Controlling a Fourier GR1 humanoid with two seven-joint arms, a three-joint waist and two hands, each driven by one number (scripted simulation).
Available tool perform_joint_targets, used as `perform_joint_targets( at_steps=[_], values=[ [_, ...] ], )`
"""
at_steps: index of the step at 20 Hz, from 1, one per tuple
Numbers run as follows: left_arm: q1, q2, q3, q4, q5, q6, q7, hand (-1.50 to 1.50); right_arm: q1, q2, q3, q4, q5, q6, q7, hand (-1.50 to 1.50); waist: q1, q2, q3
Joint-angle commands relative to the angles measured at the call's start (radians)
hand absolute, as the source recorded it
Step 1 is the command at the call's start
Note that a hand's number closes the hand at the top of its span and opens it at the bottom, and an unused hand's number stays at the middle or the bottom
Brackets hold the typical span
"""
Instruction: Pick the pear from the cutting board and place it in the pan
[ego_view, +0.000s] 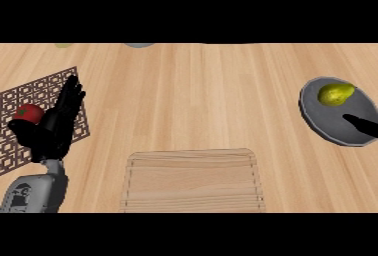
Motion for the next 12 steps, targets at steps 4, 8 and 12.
perform_joint_targets(
  at_steps=[4,8,12],
  values=[
    [0.048,-0.015,0.002,-0.012,-0.014,0.023,-0.005,0.0,0.27,0.066,-0.004,-0.311,-0.132,0.249,-0.026,-1.5,-0.049,-0.016,-0.004],
    [0.049,0.016,0.039,-0.03,0.008,0.015,0.02,0.0,0.427,0.15,0.018,-0.572,-0.167,0.253,0.018,-1.5,-0.059,-0.02,-0.006],
    [0.054,0.03,0.038,-0.06,0.001,0.009,0.013,0.0,0.63,0.191,0.016,-0.852,-0.211,0.283,0.085,-1.5,-0.06,-0.017,-0.006]
  ],
)
